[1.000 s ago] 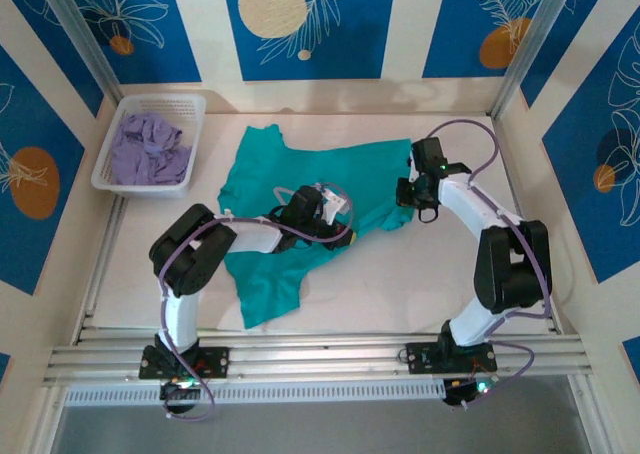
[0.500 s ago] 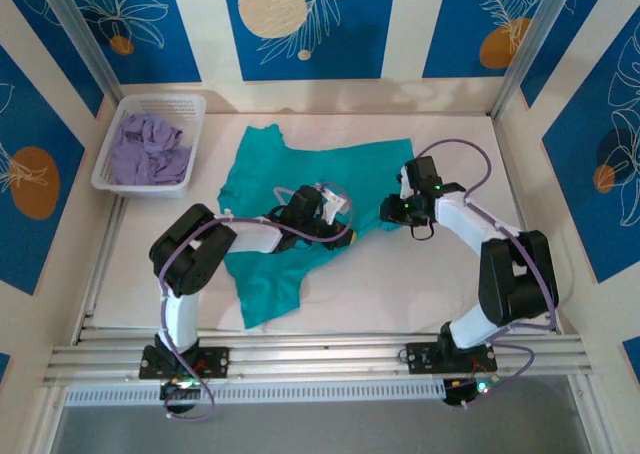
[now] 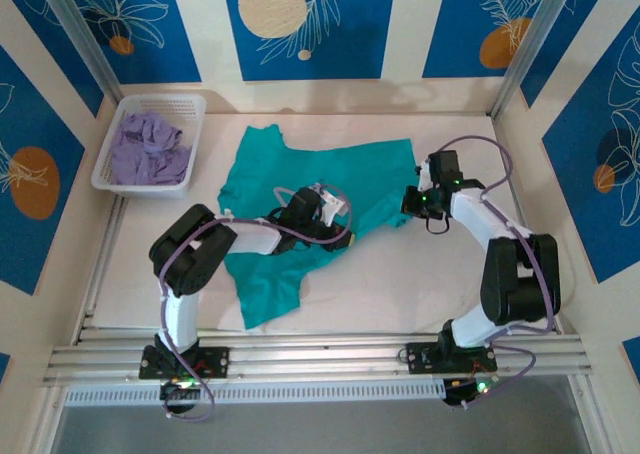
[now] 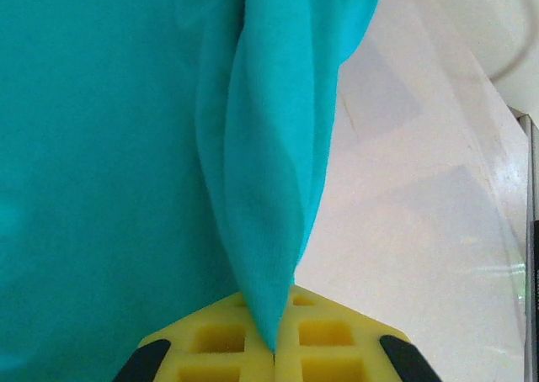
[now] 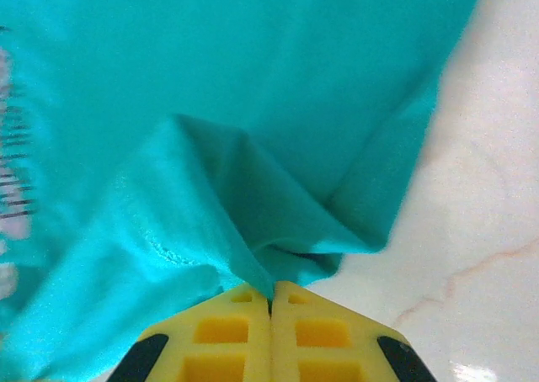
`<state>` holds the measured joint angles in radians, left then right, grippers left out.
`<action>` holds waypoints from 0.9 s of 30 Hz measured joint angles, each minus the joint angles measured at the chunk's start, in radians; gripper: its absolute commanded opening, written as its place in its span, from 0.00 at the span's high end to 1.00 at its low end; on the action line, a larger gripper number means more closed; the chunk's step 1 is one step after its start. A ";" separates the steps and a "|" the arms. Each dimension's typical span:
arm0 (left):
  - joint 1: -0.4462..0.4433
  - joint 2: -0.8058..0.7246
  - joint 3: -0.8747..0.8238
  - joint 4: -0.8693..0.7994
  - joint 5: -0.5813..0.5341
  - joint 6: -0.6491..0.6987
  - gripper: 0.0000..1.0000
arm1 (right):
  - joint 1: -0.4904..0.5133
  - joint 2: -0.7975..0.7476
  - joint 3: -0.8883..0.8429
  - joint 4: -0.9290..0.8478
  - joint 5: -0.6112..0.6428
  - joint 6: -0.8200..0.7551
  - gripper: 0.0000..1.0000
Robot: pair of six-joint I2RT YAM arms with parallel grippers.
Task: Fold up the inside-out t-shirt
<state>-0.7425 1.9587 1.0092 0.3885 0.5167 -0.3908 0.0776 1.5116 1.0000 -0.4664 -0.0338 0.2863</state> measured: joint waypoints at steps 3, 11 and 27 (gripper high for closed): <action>0.006 0.000 -0.015 -0.003 -0.003 0.000 1.00 | -0.008 -0.050 0.013 0.007 -0.188 -0.027 1.00; 0.016 0.000 -0.019 -0.003 -0.005 0.000 1.00 | -0.015 0.003 0.068 0.005 -0.591 -0.063 0.94; 0.016 -0.007 -0.019 -0.003 -0.005 0.000 1.00 | -0.083 0.165 0.137 -0.091 -0.128 -0.014 0.73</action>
<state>-0.7265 1.9514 0.9897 0.3851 0.5121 -0.3912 -0.0051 1.6764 1.1366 -0.5571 -0.1619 0.2726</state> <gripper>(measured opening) 0.042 0.239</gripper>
